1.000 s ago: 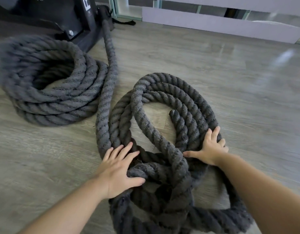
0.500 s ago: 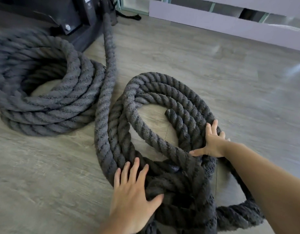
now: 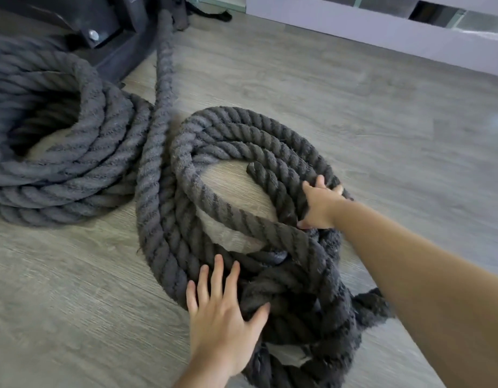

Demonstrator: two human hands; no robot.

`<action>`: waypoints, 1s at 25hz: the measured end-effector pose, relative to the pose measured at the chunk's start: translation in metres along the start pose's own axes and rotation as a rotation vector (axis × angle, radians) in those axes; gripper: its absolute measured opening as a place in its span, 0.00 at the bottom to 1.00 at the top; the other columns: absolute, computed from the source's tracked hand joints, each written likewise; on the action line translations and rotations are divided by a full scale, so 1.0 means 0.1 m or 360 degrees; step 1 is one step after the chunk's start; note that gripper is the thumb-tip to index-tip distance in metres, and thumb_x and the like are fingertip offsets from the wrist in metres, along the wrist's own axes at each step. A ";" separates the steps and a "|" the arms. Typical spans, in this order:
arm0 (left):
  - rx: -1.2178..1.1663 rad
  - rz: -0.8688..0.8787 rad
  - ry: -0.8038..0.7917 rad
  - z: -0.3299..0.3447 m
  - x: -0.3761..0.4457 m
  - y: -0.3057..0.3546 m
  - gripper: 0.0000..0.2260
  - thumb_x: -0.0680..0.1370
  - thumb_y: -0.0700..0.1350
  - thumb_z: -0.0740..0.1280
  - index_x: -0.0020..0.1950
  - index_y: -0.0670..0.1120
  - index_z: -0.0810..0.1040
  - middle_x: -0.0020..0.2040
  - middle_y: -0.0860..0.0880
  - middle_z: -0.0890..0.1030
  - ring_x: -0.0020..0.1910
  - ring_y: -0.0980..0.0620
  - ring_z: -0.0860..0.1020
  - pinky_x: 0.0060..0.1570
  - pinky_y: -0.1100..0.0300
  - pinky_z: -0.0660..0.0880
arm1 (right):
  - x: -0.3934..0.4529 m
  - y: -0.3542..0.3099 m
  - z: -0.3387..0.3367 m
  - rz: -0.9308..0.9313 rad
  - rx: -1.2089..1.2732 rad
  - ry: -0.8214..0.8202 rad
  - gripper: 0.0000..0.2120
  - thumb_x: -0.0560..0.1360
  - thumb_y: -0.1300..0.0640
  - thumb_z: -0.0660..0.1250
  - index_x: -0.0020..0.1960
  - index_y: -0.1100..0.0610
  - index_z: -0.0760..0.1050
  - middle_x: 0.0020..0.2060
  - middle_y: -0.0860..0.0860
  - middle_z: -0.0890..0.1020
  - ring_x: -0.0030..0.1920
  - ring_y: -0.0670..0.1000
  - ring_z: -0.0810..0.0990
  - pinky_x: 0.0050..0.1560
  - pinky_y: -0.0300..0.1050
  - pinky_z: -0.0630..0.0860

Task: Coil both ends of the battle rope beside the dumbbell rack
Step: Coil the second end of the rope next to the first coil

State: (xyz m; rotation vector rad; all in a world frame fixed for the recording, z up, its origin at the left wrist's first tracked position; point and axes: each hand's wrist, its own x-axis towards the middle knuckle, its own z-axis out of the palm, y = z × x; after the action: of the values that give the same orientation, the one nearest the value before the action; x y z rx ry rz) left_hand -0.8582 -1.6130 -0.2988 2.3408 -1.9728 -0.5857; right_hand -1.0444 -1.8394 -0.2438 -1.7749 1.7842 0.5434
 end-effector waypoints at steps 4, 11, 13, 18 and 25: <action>-0.0012 0.0008 -0.0100 -0.18 0.01 0.08 0.44 0.68 0.76 0.43 0.80 0.57 0.54 0.82 0.51 0.47 0.79 0.46 0.50 0.75 0.45 0.47 | -0.63 -0.75 0.34 0.0052 0.0341 0.0117 0.35 0.72 0.44 0.58 0.76 0.56 0.62 0.73 0.61 0.67 0.71 0.69 0.65 0.70 0.73 0.57; 0.1124 0.1235 -0.0489 -1.08 1.02 -0.91 0.65 0.57 0.83 0.60 0.81 0.44 0.47 0.81 0.44 0.45 0.80 0.44 0.48 0.76 0.39 0.45 | -0.91 -0.68 1.07 -0.0157 -0.0128 0.0569 0.44 0.72 0.33 0.56 0.81 0.52 0.45 0.69 0.58 0.62 0.67 0.63 0.60 0.70 0.61 0.51; 0.1286 0.1214 -0.0692 -1.11 1.29 -1.01 0.67 0.57 0.83 0.61 0.80 0.45 0.37 0.79 0.45 0.34 0.79 0.44 0.36 0.74 0.41 0.31 | -0.85 -0.69 1.04 -0.0212 -0.0130 0.0554 0.43 0.72 0.33 0.57 0.80 0.49 0.46 0.69 0.57 0.62 0.69 0.61 0.59 0.71 0.61 0.48; 0.1186 0.1173 -0.0468 -0.93 1.36 -0.92 0.62 0.60 0.84 0.56 0.80 0.42 0.49 0.79 0.41 0.55 0.77 0.39 0.53 0.75 0.42 0.45 | -0.61 -0.57 0.81 -0.0340 -0.0200 0.0601 0.40 0.72 0.31 0.55 0.79 0.44 0.50 0.70 0.55 0.64 0.70 0.59 0.61 0.71 0.60 0.51; 0.0856 0.0784 -0.0186 -0.78 1.49 -0.55 0.59 0.54 0.83 0.58 0.73 0.43 0.67 0.69 0.44 0.70 0.68 0.42 0.67 0.64 0.38 0.64 | 0.23 -0.30 0.18 -0.0625 -0.0485 0.0718 0.39 0.72 0.23 0.48 0.79 0.39 0.54 0.71 0.52 0.68 0.70 0.57 0.64 0.71 0.58 0.55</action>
State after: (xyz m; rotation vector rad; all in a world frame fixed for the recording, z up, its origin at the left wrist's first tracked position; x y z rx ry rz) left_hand -0.7639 -1.7611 -0.2802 1.9200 -2.9174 -0.1738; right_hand -1.0119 -1.8468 -0.2695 -2.5467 1.6145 0.2739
